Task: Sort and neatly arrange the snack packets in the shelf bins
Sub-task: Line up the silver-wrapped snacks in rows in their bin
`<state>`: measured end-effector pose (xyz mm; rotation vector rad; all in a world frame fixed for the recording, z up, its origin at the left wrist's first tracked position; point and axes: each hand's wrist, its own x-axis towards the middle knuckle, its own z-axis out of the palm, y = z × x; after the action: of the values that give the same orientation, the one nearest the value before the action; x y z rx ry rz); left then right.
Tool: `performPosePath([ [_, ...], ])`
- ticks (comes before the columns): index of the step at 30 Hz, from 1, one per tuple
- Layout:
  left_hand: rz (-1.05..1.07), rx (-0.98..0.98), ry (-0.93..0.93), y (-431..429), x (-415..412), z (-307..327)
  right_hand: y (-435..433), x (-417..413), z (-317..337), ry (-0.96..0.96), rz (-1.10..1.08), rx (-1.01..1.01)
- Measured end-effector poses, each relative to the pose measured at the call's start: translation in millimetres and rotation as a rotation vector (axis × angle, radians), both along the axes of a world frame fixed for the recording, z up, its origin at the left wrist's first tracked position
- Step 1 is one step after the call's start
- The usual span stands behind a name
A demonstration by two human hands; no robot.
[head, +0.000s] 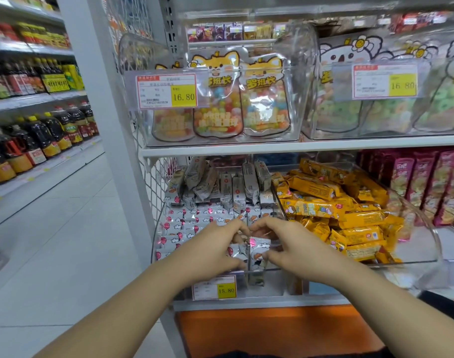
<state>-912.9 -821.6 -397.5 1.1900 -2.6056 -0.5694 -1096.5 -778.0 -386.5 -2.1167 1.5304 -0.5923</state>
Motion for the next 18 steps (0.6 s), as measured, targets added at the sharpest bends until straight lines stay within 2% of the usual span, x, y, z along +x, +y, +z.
performPosePath([
  [5, -0.015, -0.032, -0.072, -6, 1, -4, -4, 10, -11, 0.045, 0.0, 0.119],
  [13, -0.009, -0.207, -0.057, 9, 6, -21, 4, 6, -13, 0.082, 0.015, 0.067],
  [15, -0.011, -0.229, -0.075, 10, 5, -21, 2, 2, -8, 0.045, -0.004, 0.021],
  [18, -0.017, -0.227, -0.065, 9, 5, -21, -14, 0, 2, 0.042, -0.124, -0.232],
])
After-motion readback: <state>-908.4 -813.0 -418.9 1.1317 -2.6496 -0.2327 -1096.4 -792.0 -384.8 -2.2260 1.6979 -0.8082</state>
